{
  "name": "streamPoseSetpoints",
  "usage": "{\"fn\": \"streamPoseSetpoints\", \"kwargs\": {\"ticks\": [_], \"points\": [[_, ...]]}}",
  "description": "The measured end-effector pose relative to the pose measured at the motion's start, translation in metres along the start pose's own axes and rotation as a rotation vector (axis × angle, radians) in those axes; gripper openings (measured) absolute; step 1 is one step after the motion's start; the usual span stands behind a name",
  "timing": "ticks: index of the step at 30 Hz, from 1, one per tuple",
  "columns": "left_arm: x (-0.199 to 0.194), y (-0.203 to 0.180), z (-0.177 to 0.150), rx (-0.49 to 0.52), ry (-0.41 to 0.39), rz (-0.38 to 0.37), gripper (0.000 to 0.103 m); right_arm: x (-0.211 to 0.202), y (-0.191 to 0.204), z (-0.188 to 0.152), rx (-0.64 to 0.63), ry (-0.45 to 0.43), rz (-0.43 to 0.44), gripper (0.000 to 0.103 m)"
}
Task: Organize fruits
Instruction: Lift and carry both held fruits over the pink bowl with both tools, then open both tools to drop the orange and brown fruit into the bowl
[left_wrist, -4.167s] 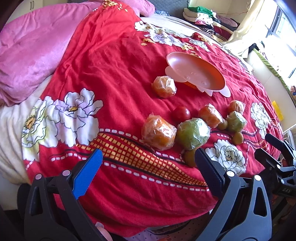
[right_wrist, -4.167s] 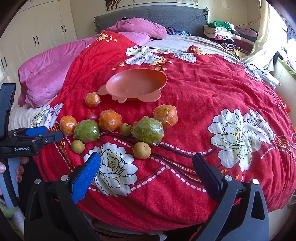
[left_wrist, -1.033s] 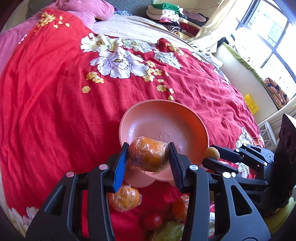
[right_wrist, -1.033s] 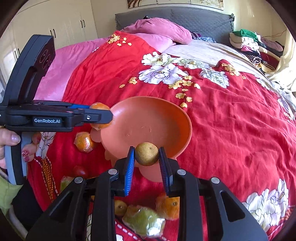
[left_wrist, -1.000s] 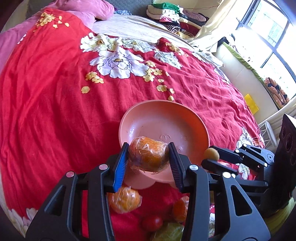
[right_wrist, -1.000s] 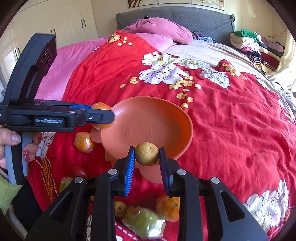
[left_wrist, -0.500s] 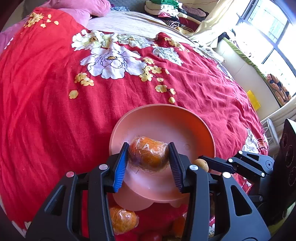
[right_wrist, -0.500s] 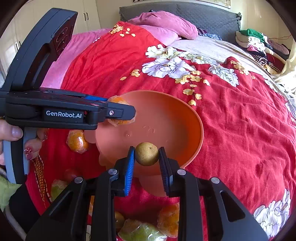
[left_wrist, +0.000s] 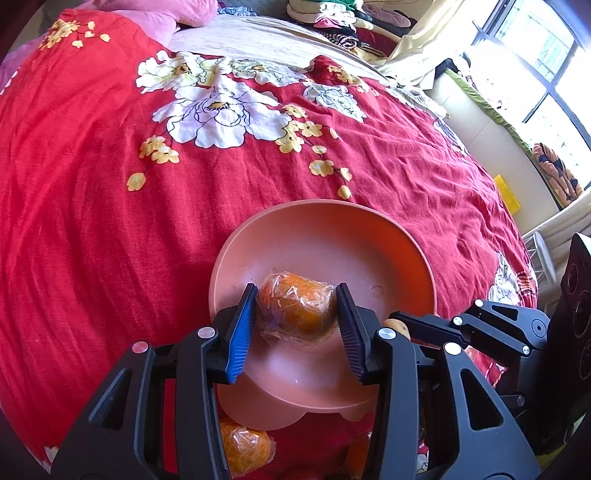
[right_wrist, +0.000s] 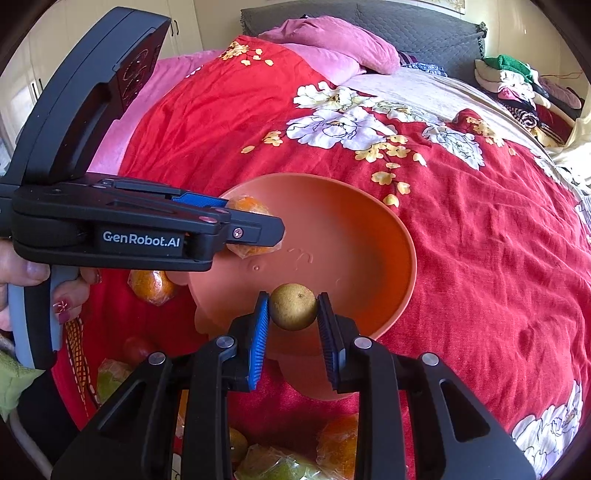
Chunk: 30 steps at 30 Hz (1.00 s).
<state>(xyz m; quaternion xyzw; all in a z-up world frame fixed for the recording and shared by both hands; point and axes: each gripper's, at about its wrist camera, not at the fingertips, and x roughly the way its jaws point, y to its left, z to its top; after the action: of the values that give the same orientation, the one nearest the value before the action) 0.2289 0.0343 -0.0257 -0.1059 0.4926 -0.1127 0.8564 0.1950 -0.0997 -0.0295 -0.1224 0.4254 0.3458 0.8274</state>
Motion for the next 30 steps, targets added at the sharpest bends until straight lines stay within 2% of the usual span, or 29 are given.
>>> {"fn": "streamPoseSetpoints", "kwargs": {"ticks": [4,8,16,21,30], "points": [[0.001,-0.001,0.0,0.004,0.0,-0.001,0.035,-0.001,0.0,-0.001,0.002,0.0,0.004,0.026],[0.002,-0.001,0.0,0.003,0.001,-0.003,0.035,-0.003,0.0,-0.002,0.009,-0.003,0.004,0.034],[0.003,-0.002,0.001,0.001,0.008,-0.002,0.035,-0.016,0.0,-0.004,0.022,-0.018,0.007,0.041],[-0.001,-0.002,0.003,-0.007,-0.007,0.0,0.042,-0.026,0.005,-0.007,0.027,-0.032,0.01,0.047],[-0.013,-0.001,0.003,-0.018,-0.036,-0.007,0.043,-0.039,0.008,-0.009,0.039,-0.054,0.003,0.053]]}}
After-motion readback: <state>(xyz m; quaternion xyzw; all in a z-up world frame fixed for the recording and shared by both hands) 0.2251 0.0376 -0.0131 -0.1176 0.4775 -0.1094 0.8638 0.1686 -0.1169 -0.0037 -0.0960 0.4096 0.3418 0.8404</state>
